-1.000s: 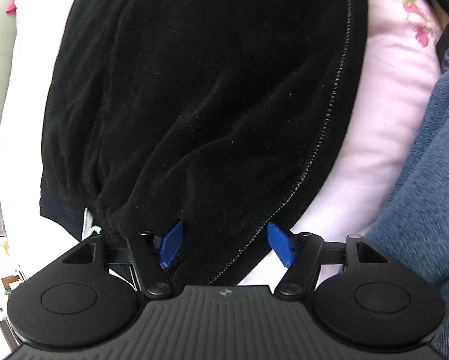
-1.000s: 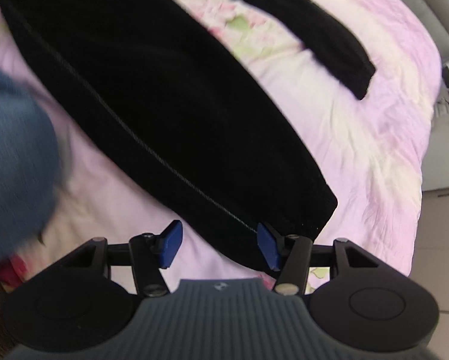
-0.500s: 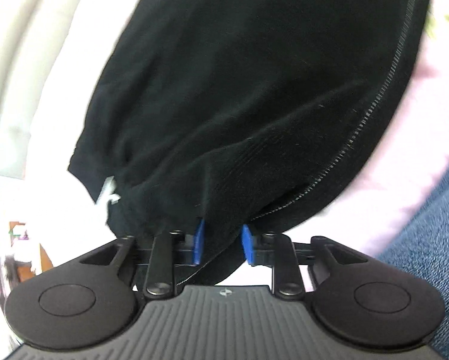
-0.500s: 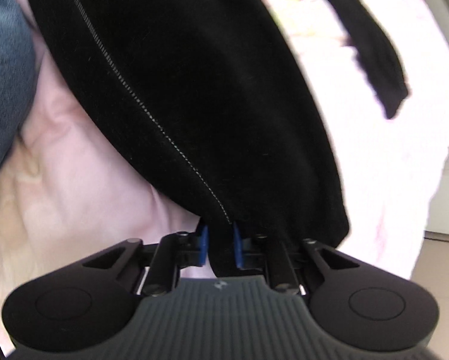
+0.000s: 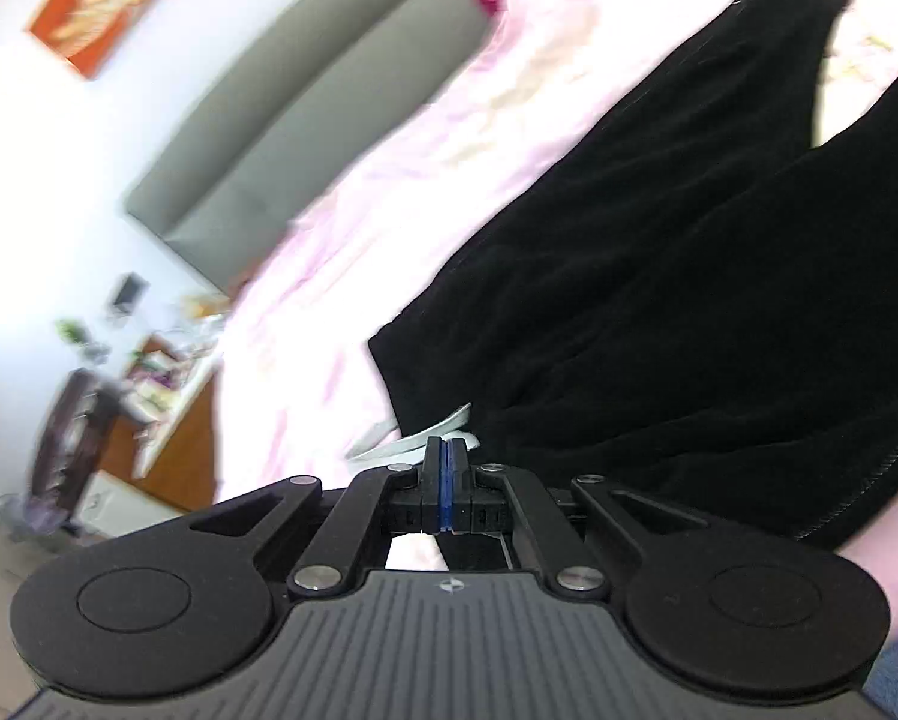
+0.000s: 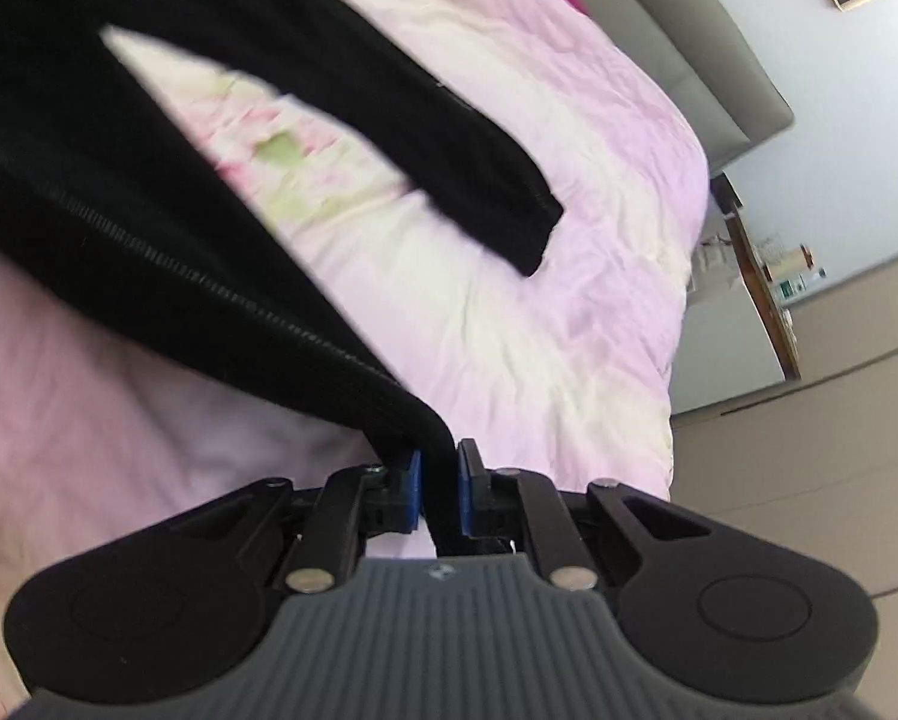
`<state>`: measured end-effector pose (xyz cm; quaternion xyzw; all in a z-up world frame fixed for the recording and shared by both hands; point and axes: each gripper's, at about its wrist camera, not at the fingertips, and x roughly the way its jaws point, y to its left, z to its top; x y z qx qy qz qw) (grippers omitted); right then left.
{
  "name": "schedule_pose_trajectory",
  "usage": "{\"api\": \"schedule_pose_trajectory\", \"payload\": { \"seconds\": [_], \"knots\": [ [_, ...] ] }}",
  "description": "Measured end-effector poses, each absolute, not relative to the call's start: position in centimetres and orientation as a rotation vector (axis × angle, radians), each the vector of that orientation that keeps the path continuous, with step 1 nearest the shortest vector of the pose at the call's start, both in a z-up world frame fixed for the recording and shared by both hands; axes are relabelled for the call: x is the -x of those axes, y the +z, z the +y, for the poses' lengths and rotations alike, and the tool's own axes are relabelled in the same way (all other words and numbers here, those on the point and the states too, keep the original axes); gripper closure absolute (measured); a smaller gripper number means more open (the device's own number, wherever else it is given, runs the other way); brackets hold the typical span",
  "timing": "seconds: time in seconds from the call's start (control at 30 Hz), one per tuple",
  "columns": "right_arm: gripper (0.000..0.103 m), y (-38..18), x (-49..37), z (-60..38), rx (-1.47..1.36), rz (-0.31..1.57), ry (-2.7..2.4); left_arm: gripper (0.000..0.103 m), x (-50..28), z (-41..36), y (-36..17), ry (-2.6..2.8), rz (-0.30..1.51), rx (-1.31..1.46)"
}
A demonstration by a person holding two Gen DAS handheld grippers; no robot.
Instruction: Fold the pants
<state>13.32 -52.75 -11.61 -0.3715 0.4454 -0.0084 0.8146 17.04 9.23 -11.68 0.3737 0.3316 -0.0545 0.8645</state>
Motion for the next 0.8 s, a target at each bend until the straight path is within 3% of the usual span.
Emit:
{"api": "schedule_pose_trajectory", "payload": {
  "seconds": [0.03, 0.13, 0.2, 0.27, 0.37, 0.73, 0.8],
  "knots": [
    [0.098, -11.5, -14.0, -52.6, 0.788, 0.962, -0.027, 0.103, -16.9, 9.2, -11.1, -0.184, 0.708, -0.794],
    [0.098, -12.0, -15.0, -51.8, 0.854, 0.993, -0.025, 0.078, -16.3, 9.2, -11.3, -0.371, 0.785, -0.954],
    [0.098, -11.8, -15.0, -51.8, 0.846, 0.997, -0.03, 0.043, -15.6, 9.0, -12.3, -0.467, 0.856, -1.073],
    [0.097, -11.9, -15.4, -52.0, 0.841, 0.998, -0.031, 0.04, -15.8, 9.0, -13.6, -0.529, 0.902, -1.15],
    [0.097, -12.5, -15.8, -51.8, 0.854, 1.008, -0.027, 0.024, -16.7, 8.4, -15.9, -0.606, 0.984, -1.218],
    [0.097, -12.9, -16.5, -52.1, 0.841, 1.052, -0.035, 0.03, -18.0, 3.9, -23.6, -0.633, 0.857, -1.541],
    [0.097, -13.0, -16.6, -51.9, 0.842, 1.055, -0.041, 0.065, -18.4, 3.6, -23.8, -0.576, 0.849, -1.521]
  ]
}}
